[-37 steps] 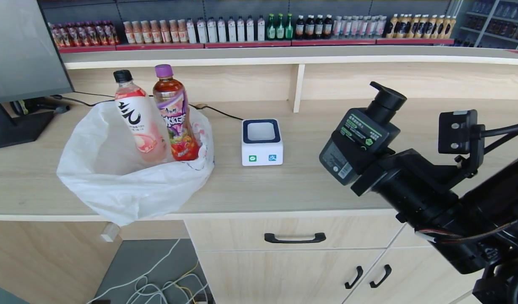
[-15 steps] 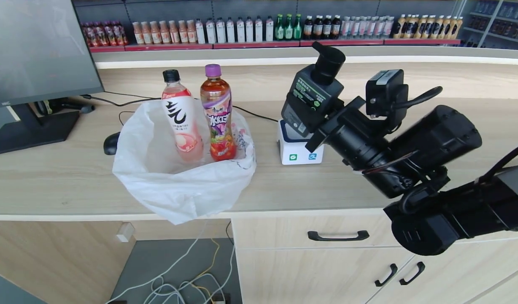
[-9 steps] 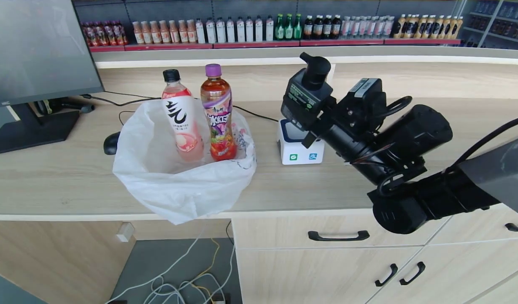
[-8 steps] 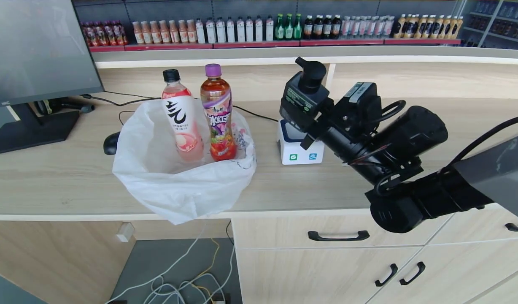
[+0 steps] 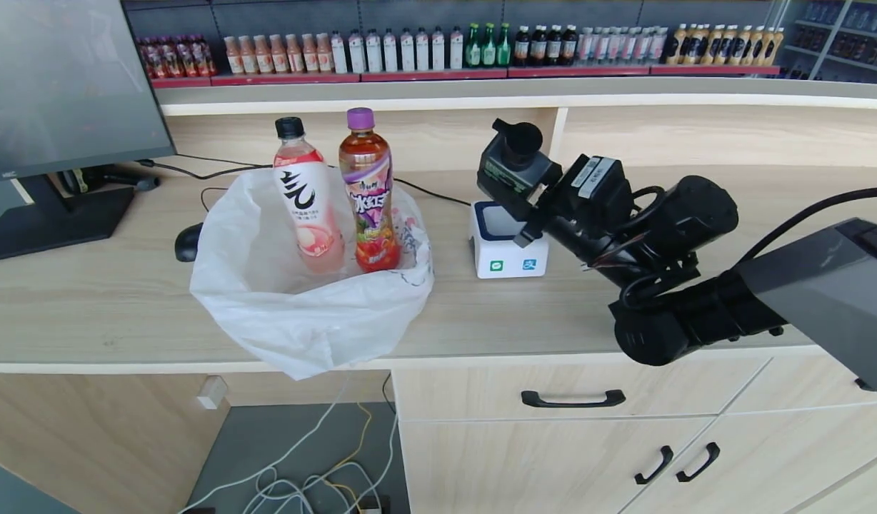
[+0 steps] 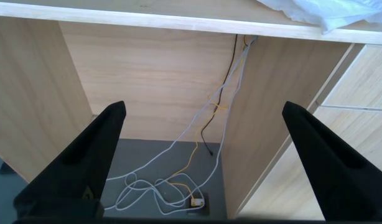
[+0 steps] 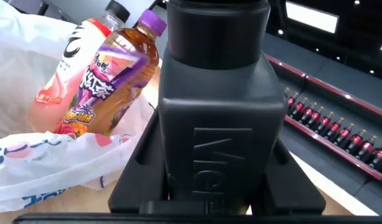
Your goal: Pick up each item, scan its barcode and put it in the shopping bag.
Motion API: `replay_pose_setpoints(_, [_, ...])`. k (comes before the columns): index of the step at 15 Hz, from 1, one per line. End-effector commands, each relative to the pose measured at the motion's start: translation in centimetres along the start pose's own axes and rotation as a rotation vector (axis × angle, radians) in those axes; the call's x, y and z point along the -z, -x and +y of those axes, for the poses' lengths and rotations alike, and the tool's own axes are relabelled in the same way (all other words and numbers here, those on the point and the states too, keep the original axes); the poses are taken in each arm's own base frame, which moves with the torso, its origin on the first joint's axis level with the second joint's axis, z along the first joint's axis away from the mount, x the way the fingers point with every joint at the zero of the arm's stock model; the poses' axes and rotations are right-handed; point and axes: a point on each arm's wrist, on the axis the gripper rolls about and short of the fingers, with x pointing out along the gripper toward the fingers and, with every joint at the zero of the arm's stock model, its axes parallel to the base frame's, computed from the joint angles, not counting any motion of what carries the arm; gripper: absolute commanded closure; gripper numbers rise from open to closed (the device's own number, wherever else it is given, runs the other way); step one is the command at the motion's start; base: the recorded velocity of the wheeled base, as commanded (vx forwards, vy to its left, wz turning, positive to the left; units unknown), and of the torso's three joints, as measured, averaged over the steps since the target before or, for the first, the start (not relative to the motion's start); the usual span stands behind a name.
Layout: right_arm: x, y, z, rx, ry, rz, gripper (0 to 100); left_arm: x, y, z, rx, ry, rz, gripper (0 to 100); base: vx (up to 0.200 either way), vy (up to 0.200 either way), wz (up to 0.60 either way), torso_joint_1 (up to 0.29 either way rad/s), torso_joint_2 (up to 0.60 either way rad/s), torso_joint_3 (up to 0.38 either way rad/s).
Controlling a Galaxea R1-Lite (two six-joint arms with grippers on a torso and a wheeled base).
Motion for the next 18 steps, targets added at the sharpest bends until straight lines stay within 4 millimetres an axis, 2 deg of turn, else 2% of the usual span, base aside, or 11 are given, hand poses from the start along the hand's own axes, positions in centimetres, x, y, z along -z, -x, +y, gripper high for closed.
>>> replay_pose_setpoints(1, [1.7,-0.1,-0.1,-0.024,0.031,-0.014,100,0.0,0.0,0.0,-0.001,0.0,0.0,0,0.0,0.0,0.0,0.0,0.0,0.0])
replay_pose_setpoints(5, [3.9,0.2,-0.9,-0.056,0.074,-0.034,100,0.0,0.0,0.0,0.001,0.0,0.0,0,0.0,0.0,0.0,0.0,0.0,0.0])
replay_pose_setpoints(8, [4.7,0.4,-0.5,-0.097,0.066,-0.039,100,0.0,0.0,0.0,-0.001,0.0,0.0,0,0.0,0.0,0.0,0.0,0.0,0.0])
replay_pose_setpoints(18, [5.1,1.0,-1.2,-0.089,0.076,-0.025,100,0.0,0.0,0.0,-0.001,0.0,0.0,0,0.0,0.0,0.0,0.0,0.0,0.0])
